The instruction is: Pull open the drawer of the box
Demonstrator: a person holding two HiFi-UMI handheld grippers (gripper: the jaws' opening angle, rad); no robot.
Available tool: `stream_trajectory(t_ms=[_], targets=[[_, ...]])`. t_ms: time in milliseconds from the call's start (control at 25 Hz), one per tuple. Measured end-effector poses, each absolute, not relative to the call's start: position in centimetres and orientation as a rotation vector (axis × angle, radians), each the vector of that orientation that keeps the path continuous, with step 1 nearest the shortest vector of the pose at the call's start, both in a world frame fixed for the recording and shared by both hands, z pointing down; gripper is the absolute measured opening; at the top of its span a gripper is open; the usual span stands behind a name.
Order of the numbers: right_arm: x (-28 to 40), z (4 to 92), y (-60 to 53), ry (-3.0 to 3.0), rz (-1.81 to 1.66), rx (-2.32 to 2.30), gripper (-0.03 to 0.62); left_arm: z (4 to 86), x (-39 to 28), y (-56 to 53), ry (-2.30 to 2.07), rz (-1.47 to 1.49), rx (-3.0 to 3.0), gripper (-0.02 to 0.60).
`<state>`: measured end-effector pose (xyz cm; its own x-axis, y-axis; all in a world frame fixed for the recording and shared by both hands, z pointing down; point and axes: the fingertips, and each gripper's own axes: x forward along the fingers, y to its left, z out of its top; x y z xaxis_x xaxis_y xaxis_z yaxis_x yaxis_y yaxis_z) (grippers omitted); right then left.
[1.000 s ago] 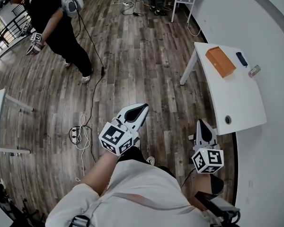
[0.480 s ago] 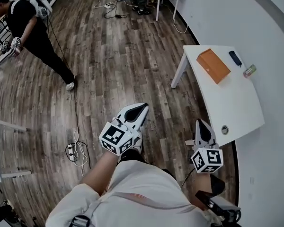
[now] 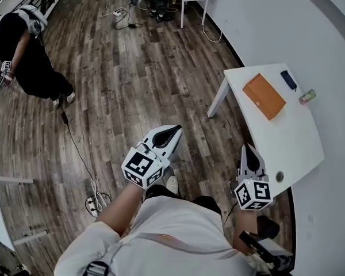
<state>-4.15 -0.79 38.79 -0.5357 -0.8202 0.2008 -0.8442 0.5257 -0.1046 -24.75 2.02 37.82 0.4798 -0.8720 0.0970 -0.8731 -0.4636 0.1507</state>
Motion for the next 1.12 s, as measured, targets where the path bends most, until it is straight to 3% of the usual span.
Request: stream_trajectory(t_ms=[480,1120], targets=[[-0.7,39.7,-8.8,-2.474,0.31,1.676,0.003,39.6,-24.2,-8.8,-1.343,0.014,2.594,0.009],[13.4,40.9,-19.9,-2.379,0.386,1.841,0.003,39.8,-7.9,-24.5,-1.125,0.095,2.704,0.009]])
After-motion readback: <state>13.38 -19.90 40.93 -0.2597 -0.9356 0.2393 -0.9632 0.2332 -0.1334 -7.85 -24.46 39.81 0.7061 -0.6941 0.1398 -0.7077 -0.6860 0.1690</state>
